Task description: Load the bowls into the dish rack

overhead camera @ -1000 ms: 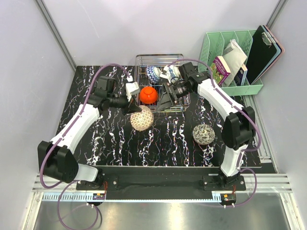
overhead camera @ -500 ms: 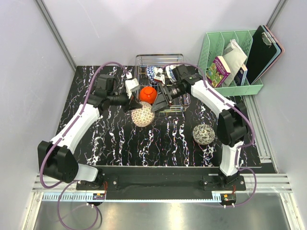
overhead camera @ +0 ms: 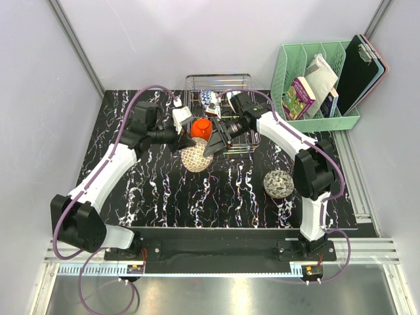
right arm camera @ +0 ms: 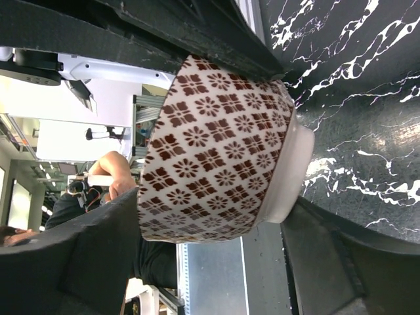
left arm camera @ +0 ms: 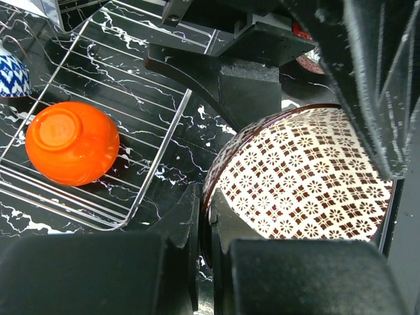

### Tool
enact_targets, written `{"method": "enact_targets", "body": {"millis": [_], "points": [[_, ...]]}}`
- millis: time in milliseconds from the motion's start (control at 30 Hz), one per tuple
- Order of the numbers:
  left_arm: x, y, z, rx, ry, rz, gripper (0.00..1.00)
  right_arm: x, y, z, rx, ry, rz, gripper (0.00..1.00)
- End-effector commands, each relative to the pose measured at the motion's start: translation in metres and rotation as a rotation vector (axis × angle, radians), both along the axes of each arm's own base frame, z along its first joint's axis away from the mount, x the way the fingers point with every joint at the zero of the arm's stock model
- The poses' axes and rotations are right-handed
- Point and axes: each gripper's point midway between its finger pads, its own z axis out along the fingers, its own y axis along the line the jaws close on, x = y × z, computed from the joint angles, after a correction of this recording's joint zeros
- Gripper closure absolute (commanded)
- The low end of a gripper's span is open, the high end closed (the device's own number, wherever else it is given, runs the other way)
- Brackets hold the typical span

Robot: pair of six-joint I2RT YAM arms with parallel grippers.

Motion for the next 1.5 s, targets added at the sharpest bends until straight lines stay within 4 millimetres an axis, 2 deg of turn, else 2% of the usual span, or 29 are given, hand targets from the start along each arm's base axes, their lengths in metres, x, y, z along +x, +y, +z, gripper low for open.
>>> {"method": "enact_targets", "body": {"millis": [0,100,233,467,600,733,833,867,933,967,1033,1067,1100,1133,1167,1200,1233,1267,1367,1467], "points": [[0.007,-0.003,0.037,-0.058,-0.136,0.006,1.0,-0.005,0.005,0.016,0.059,-0.009,0.038,0.16],[0.006,-0.002,0.037,-0.057,-0.142,0.012,1.0,-0.007,0.003,0.024,0.081,-0.011,0.048,0.22],[0.007,-0.001,0.037,-0.055,-0.148,0.031,1.0,-0.01,0.002,0.035,0.121,0.005,0.071,0.2],[0.015,0.004,0.044,-0.06,-0.172,0.091,1.0,0.001,0.007,0.035,0.131,0.041,0.077,0.18],[0.014,0.006,0.044,-0.06,-0.177,0.107,1.0,0.005,0.009,0.041,0.15,0.032,0.087,0.19],[0.017,0.007,0.041,-0.054,-0.179,0.121,1.0,0.005,0.009,0.043,0.158,0.031,0.092,0.29],[0.019,0.007,0.043,-0.06,-0.181,0.129,1.0,0.004,0.009,0.044,0.163,0.026,0.094,0.45],[0.02,0.007,0.042,-0.06,-0.179,0.133,1.0,0.003,0.008,0.047,0.166,0.026,0.096,0.57],[0.02,0.007,0.041,-0.056,-0.18,0.136,1.0,0.002,0.008,0.048,0.168,0.022,0.097,0.67],[0.021,0.008,0.04,-0.053,-0.179,0.142,0.97,0.001,0.007,0.049,0.171,0.015,0.097,0.72],[0.023,0.01,0.038,-0.045,-0.178,0.152,0.78,0.001,0.007,0.047,0.162,0.005,0.089,0.88],[0.022,0.01,0.039,-0.045,-0.183,0.151,0.64,0.001,0.007,0.048,0.16,0.002,0.087,0.92],[0.023,0.01,0.039,-0.044,-0.186,0.155,0.6,0.002,0.007,0.044,0.144,-0.006,0.074,1.0],[0.023,0.011,0.039,-0.042,-0.187,0.159,0.53,0.003,0.007,0.043,0.141,-0.011,0.069,1.0],[0.023,0.012,0.04,-0.04,-0.192,0.163,0.37,0.004,0.007,0.041,0.13,-0.01,0.063,1.0],[0.023,0.012,0.041,-0.04,-0.192,0.166,0.28,0.005,0.008,0.037,0.115,-0.018,0.05,1.0],[0.024,0.012,0.042,-0.04,-0.195,0.17,0.12,0.006,0.007,0.035,0.108,-0.022,0.043,1.0],[0.025,0.013,0.043,-0.038,-0.199,0.177,0.01,0.008,0.008,0.032,0.096,-0.028,0.034,1.0],[0.03,0.02,0.05,-0.037,-0.214,0.216,0.01,0.022,0.008,0.017,0.012,-0.081,-0.042,1.0],[0.04,0.038,0.058,-0.044,-0.22,0.287,0.01,0.047,0.0,0.007,-0.085,-0.162,-0.152,1.0]]}}
